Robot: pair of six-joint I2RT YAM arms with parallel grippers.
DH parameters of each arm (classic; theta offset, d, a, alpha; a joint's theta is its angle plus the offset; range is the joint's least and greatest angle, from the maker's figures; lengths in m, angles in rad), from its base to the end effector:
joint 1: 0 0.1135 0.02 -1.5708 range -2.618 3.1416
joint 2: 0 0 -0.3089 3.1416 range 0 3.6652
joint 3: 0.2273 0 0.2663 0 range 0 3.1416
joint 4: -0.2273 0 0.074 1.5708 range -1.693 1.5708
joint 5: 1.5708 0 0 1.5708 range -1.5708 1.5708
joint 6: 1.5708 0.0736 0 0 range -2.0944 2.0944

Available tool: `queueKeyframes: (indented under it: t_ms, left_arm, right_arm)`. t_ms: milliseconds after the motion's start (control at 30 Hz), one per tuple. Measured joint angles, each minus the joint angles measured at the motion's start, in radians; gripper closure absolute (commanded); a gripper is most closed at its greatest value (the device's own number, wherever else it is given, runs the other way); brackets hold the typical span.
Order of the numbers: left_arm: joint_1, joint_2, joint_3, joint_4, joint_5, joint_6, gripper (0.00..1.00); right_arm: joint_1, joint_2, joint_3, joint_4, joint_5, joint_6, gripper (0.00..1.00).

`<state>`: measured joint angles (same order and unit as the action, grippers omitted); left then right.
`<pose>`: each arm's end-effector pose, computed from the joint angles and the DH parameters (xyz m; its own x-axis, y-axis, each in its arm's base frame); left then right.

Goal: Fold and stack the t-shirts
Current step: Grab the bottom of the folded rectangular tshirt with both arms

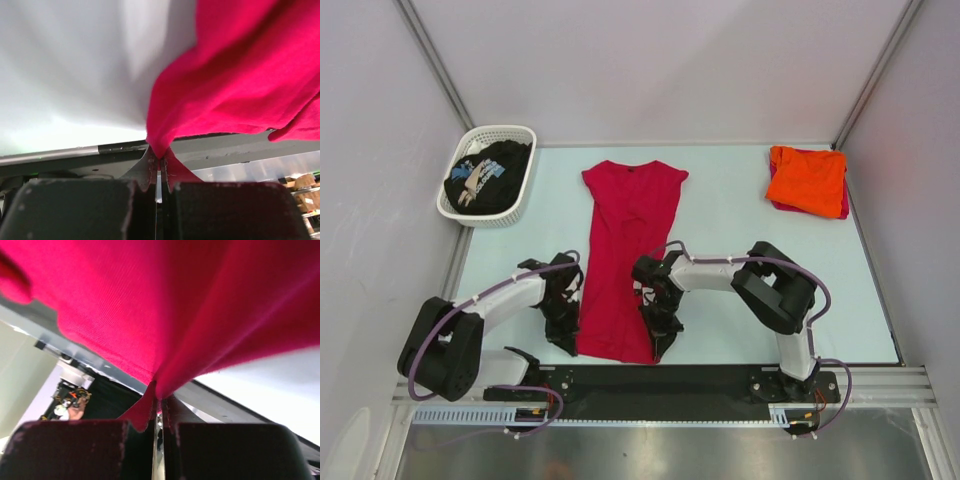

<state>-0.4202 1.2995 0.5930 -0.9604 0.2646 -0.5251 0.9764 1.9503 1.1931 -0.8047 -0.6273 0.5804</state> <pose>0.1379 -0.0827 0.1439 -0.9723 -0.0955 0.2135 -0.1347 0.9749 -0.1771 0.1688 0.3269 0.1322 -0.8377 -0.4465 0.3144 -0.2563 0.8298 0.4957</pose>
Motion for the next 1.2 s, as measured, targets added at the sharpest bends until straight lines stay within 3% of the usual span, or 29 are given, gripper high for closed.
queueKeyframes:
  t_ms: [33, 67, 100, 133, 167, 233, 267, 300, 333, 433, 600, 767, 967, 1067, 1200]
  left_arm:
    - [-0.002, 0.000, 0.000, -0.007, 0.000, 0.000, 1.00]
    - [-0.005, 0.000, 0.000, -0.014, -0.001, 0.000, 0.65]
    - [-0.007, 0.000, 0.000, -0.021, -0.003, 0.001, 0.46]
    - [-0.008, 0.000, 0.000, -0.025, -0.005, 0.005, 0.21]
    - [-0.010, 0.000, 0.000, -0.030, -0.006, 0.006, 0.01]
    - [-0.011, -0.004, 0.006, -0.046, -0.013, 0.008, 0.00]
    - [-0.011, -0.015, 0.013, -0.058, -0.018, 0.006, 0.00]
    - [-0.012, -0.029, 0.024, -0.075, -0.020, 0.005, 0.00]
    - [-0.014, -0.051, 0.050, -0.103, -0.026, 0.007, 0.00]
    - [-0.016, -0.127, 0.212, -0.167, -0.061, 0.011, 0.01]
    - [-0.016, -0.144, 0.557, -0.099, -0.121, 0.021, 0.00]
    - [-0.009, 0.077, 0.841, -0.015, -0.143, 0.077, 0.00]
    - [0.027, 0.657, 1.442, -0.013, -0.177, 0.185, 0.00]
    - [0.078, 0.819, 1.582, 0.020, -0.149, 0.193, 0.00]
    - [0.153, 0.929, 1.631, 0.022, -0.097, 0.190, 0.01]
  right_arm:
    - [0.005, 0.008, 0.000, -0.008, 0.004, -0.004, 1.00]
    - [0.009, 0.018, 0.000, -0.016, 0.009, -0.008, 0.89]
    - [0.011, 0.029, 0.000, -0.021, 0.013, -0.017, 0.86]
    - [0.013, 0.031, 0.006, -0.030, 0.019, -0.022, 0.83]
    - [0.014, 0.033, 0.011, -0.040, 0.024, -0.024, 0.70]
    - [0.017, 0.038, 0.031, -0.077, 0.049, -0.037, 0.55]
    - [0.019, 0.039, 0.046, -0.108, 0.072, -0.041, 0.40]
    - [0.019, 0.038, 0.070, -0.151, 0.099, -0.044, 0.32]
    - [0.019, 0.037, 0.102, -0.193, 0.132, -0.046, 0.16]
    - [0.015, -0.007, 0.222, -0.283, 0.246, -0.056, 0.00]
    - [-0.109, -0.211, 0.426, -0.310, 0.409, -0.098, 0.00]
    - [-0.359, -0.286, 0.526, -0.254, 0.540, -0.178, 0.00]
    - [-0.462, 0.001, 0.783, -0.199, 0.647, -0.291, 0.00]
    - [-0.468, 0.219, 1.026, -0.205, 0.671, -0.340, 0.00]
    - [-0.481, 0.406, 1.254, -0.212, 0.687, -0.373, 0.02]
